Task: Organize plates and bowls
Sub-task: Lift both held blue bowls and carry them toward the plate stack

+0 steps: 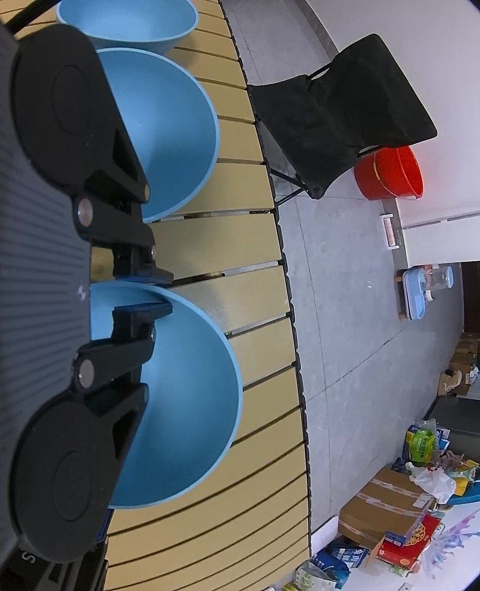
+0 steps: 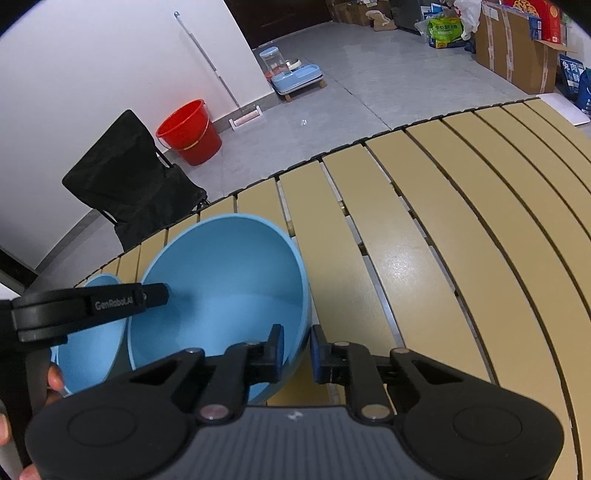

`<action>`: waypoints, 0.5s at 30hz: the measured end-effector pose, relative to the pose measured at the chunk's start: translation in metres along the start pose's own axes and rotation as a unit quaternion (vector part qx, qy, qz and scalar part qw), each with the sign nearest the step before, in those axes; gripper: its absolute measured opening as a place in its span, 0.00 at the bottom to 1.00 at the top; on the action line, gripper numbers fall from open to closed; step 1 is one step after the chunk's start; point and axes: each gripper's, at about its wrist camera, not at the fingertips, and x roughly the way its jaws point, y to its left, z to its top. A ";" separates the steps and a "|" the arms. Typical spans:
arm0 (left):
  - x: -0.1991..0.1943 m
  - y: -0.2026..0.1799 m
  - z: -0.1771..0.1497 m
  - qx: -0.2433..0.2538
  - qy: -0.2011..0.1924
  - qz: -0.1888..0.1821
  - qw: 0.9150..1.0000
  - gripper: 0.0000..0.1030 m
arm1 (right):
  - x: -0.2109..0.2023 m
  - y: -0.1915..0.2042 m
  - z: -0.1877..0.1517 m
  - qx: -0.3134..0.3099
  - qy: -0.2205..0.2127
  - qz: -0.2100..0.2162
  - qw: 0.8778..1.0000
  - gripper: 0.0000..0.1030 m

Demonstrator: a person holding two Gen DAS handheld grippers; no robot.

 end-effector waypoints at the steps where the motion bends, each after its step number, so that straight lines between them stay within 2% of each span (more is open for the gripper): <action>1: -0.003 -0.001 -0.001 0.001 -0.002 0.000 1.000 0.11 | -0.003 0.000 0.000 -0.001 -0.002 0.000 1.000 0.14; 15: -0.058 -0.016 -0.019 0.001 -0.025 -0.004 1.000 0.11 | -0.055 -0.005 -0.012 -0.002 -0.030 0.000 1.000 0.13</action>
